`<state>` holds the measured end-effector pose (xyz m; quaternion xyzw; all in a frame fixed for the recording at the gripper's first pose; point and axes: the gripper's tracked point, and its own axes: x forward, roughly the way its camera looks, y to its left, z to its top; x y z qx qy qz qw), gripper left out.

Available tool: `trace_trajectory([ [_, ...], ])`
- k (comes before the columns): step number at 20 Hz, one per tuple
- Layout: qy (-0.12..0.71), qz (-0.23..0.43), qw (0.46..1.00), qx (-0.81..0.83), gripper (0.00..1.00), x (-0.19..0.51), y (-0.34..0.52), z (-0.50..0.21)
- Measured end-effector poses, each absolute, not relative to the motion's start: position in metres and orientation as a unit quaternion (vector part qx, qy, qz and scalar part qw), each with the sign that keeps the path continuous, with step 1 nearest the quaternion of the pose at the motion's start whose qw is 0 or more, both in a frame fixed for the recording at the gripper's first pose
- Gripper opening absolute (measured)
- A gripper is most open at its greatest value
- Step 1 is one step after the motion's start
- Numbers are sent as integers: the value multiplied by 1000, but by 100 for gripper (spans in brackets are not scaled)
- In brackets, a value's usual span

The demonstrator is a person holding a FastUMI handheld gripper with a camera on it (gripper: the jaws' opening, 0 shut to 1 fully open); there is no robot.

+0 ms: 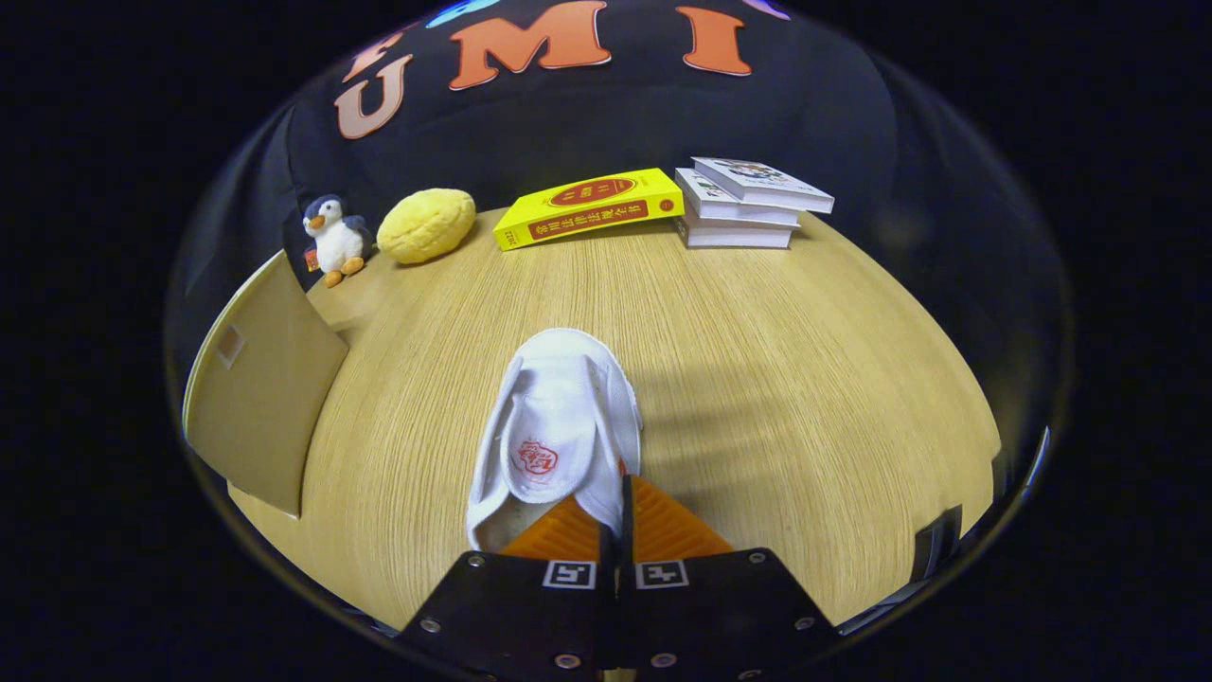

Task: Open the storage box then place both shoes into the box .Put the left shoe in first, then the right shoe, with the right side of both shoes facing outward in a uniform manner.

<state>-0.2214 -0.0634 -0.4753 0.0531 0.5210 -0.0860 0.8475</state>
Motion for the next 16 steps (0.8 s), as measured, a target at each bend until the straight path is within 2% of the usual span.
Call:
trace_trajectory([
  [7,488,-91,863,94,1,-186,-47,-425],
  [11,496,-100,858,88,1,-187,-41,-430],
  [16,459,-90,880,85,1,-169,-27,-395],
])
